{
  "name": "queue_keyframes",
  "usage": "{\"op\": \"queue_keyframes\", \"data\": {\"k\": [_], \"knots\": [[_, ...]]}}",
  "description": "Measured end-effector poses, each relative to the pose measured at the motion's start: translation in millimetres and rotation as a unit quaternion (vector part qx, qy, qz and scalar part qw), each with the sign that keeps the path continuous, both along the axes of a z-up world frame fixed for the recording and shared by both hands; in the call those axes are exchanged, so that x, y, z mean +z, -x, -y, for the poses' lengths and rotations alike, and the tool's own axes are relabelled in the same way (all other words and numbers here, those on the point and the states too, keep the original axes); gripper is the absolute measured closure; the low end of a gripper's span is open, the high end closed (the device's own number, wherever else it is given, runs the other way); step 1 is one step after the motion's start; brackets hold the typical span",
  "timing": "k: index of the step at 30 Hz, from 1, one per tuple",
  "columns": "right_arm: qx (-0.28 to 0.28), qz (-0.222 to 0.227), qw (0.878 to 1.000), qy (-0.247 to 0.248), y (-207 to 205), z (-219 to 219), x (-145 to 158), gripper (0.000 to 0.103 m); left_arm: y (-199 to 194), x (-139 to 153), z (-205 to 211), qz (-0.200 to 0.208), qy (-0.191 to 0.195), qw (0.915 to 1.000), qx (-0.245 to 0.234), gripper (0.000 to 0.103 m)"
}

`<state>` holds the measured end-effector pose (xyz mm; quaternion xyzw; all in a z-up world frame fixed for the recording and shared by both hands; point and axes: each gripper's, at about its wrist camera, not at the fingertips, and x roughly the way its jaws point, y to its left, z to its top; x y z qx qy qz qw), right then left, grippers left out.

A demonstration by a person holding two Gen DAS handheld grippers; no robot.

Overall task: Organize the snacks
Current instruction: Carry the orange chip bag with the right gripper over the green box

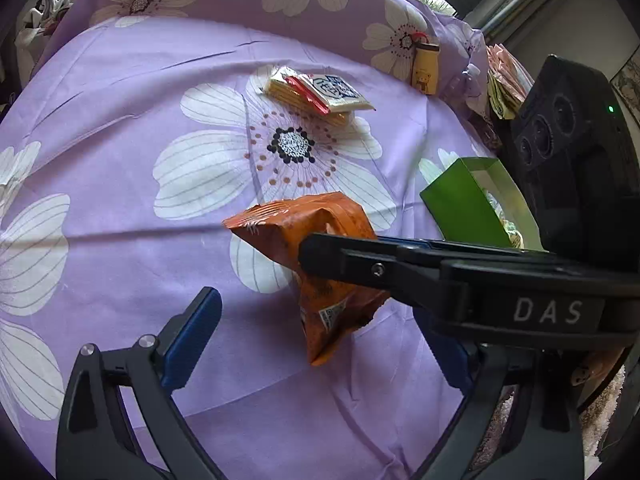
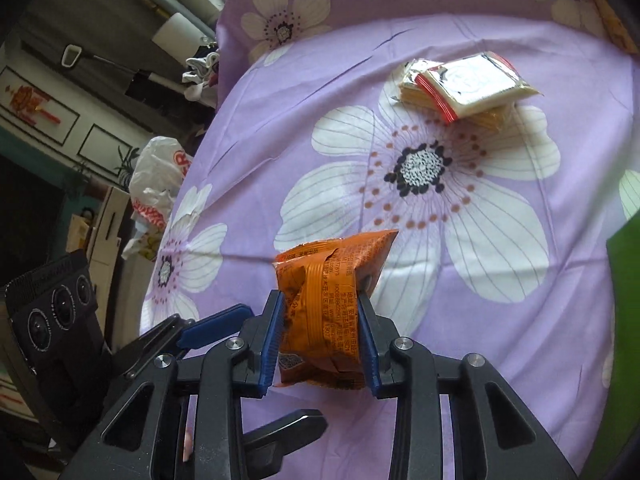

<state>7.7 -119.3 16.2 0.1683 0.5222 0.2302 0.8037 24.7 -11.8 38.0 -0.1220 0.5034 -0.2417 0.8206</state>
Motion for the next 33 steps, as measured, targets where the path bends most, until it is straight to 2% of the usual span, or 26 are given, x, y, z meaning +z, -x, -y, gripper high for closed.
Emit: {"op": "queue_keyframes", "data": {"k": [1,3,5,7,8,9,17,20,23,27,33], "knots": [[-0.005,-0.005,1.000,-0.007,4,5,-3,0.067,0,-4,3,-0.007,0.000,1.0000,-0.004,0.013],[-0.014,-0.014,1.000,-0.017,12,13,-11,0.067,-1,-9,9,-0.018,0.007,0.9998,-0.008,0.025],[-0.019,-0.018,0.999,-0.025,18,18,-18,0.067,0,-15,15,-0.029,0.015,0.9993,-0.016,0.031],[-0.030,-0.013,0.999,-0.037,21,25,-23,0.067,1,-16,19,-0.034,0.032,0.9986,-0.024,0.041],[-0.037,-0.013,0.998,-0.051,23,29,-26,0.067,1,-16,20,-0.037,0.046,0.9979,-0.028,0.052],[-0.041,-0.016,0.997,-0.065,23,33,-28,0.067,2,-14,21,-0.040,0.057,0.9970,-0.033,0.056],[-0.051,-0.002,0.995,-0.087,33,45,-20,0.067,17,8,31,0.018,0.051,0.9978,-0.038,0.060],[-0.052,0.028,0.994,-0.096,41,52,-1,0.067,23,26,36,0.063,0.051,0.9958,-0.043,0.060],[-0.055,0.065,0.993,-0.084,50,58,21,0.067,26,45,47,0.095,0.047,0.9929,-0.054,0.059],[-0.083,0.107,0.987,-0.087,62,82,45,0.066,22,65,70,0.119,0.072,0.9879,-0.069,0.060],[-0.152,0.138,0.974,-0.092,78,137,62,0.066,15,84,129,0.138,0.073,0.9810,-0.115,0.060]]}}
